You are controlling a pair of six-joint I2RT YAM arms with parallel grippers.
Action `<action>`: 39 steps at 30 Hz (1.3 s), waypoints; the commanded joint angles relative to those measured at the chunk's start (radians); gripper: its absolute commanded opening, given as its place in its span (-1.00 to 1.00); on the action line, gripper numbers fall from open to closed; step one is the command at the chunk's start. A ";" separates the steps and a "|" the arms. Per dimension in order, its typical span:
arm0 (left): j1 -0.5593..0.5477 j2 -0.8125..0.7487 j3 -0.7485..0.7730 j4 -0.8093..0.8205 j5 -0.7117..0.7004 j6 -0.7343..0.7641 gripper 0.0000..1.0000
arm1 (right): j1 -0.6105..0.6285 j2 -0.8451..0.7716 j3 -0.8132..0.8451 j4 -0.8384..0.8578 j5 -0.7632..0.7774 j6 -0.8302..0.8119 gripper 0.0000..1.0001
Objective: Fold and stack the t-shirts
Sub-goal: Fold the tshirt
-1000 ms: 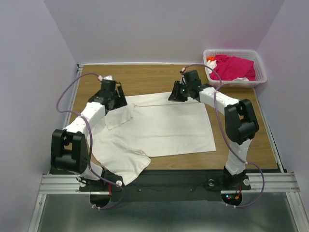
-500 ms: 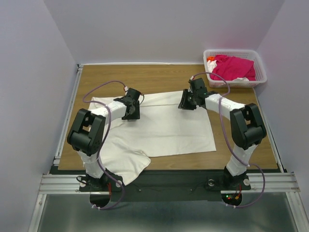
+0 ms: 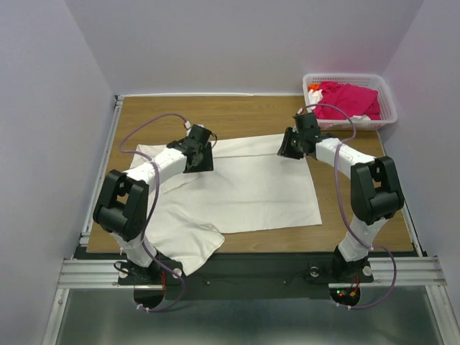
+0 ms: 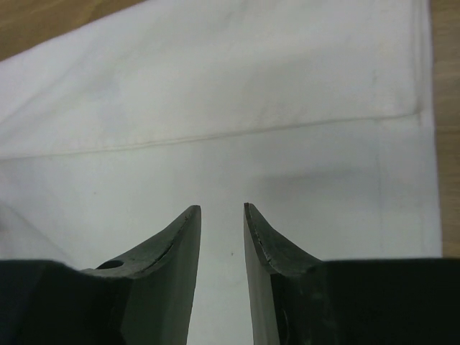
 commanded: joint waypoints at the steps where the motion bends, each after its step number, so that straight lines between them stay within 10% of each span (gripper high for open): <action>1: 0.110 -0.105 0.082 -0.004 -0.060 -0.008 0.33 | -0.043 0.047 0.113 0.026 0.037 -0.020 -0.28; 12: 0.377 0.077 0.179 0.087 0.009 0.012 -0.10 | -0.047 0.231 0.279 0.026 0.067 -0.006 -0.29; 28: 0.461 0.405 0.412 0.079 0.102 -0.005 -0.09 | -0.089 0.449 0.405 0.024 0.236 0.010 -0.28; 39: 0.467 0.625 0.832 -0.012 0.242 -0.042 0.01 | -0.149 0.555 0.623 0.013 0.247 -0.085 -0.26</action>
